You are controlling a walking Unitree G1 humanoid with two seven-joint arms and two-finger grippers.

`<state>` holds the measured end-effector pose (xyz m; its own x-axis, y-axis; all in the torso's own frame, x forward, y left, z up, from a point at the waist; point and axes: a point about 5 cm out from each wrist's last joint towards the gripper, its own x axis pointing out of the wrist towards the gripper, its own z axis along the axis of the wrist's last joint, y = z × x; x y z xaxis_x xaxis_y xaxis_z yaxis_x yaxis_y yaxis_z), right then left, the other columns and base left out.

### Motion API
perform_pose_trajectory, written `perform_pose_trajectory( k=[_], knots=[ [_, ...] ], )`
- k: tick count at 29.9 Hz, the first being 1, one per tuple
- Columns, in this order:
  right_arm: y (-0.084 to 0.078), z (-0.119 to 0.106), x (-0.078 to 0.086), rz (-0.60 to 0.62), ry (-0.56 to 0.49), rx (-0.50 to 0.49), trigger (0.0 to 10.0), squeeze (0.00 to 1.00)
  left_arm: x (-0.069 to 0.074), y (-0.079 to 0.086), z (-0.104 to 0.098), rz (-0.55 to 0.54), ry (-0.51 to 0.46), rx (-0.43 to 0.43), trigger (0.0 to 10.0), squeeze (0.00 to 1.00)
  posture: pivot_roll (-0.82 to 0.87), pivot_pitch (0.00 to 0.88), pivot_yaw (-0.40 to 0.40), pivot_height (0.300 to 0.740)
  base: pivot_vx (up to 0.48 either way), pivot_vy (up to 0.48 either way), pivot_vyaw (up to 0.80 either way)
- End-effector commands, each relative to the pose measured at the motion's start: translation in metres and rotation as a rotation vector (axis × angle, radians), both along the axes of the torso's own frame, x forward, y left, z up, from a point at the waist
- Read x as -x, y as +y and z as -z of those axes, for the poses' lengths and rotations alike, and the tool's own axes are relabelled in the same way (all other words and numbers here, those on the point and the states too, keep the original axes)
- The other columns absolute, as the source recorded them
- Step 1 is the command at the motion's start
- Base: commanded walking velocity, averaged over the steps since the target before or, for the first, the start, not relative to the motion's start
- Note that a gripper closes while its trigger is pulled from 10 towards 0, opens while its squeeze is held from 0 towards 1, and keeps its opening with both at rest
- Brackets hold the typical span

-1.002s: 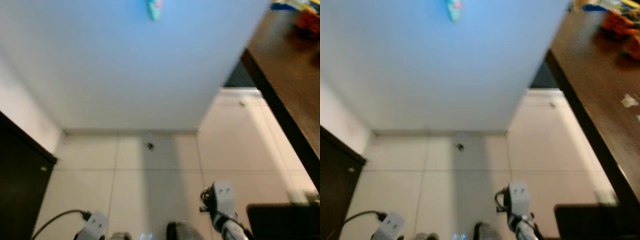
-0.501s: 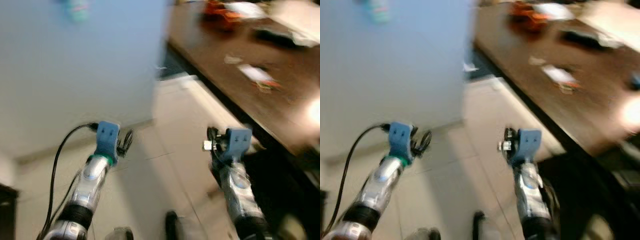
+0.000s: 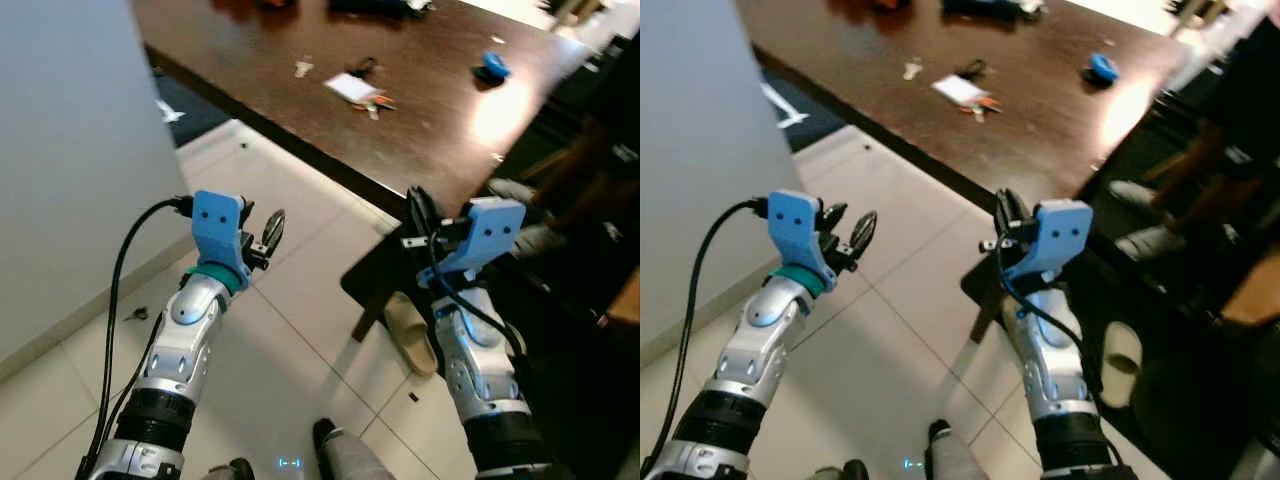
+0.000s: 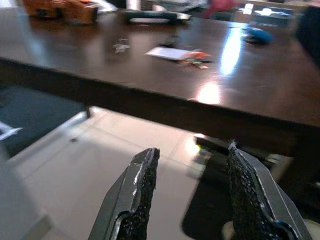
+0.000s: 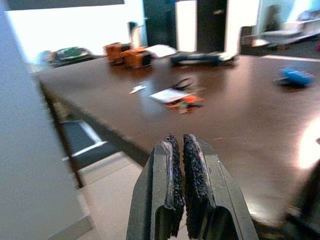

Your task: Hang keys on a hook

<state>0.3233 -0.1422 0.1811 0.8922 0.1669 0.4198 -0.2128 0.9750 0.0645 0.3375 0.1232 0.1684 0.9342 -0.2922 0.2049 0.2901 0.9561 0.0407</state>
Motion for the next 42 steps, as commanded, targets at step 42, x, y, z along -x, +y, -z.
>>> perform_pose_trajectory(
  k=[42],
  knots=[
    [0.002,-0.006,0.011,0.002,0.014,0.049,10.0,0.00,0.013,-0.017,-0.022,0.071,-0.026,-0.056,10.0,0.00,-0.15,0.157,0.042,0.740,0.456,0.000,-0.10]
  ],
)
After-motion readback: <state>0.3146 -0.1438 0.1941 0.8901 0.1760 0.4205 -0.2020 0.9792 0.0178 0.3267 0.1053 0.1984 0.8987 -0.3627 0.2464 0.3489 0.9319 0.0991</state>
